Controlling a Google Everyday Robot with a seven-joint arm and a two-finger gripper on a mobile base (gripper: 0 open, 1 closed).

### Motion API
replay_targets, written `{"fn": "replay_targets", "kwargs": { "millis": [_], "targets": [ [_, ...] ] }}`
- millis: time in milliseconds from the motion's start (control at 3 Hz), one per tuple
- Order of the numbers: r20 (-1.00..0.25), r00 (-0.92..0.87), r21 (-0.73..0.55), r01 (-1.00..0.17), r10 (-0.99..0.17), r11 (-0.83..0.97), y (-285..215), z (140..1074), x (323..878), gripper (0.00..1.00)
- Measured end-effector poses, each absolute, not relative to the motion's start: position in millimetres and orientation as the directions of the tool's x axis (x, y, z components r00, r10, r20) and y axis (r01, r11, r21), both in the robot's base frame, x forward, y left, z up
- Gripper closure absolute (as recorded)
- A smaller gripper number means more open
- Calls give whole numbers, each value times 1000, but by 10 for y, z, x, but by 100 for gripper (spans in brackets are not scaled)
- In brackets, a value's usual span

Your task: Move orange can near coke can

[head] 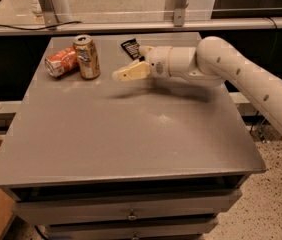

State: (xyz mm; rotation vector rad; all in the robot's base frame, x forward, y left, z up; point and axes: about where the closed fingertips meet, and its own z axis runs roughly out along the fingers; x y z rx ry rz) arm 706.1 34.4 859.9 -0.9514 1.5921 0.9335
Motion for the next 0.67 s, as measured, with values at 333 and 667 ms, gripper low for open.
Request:
{"fn": "replay_targets", "kwargs": {
  "millis": [333, 667],
  "targets": [
    [-983, -168, 116, -878, -73, 464, -460, 8763, 6988, 0],
    [-983, -168, 116, -878, -73, 464, -459, 8763, 6988, 0]
  ]
}}
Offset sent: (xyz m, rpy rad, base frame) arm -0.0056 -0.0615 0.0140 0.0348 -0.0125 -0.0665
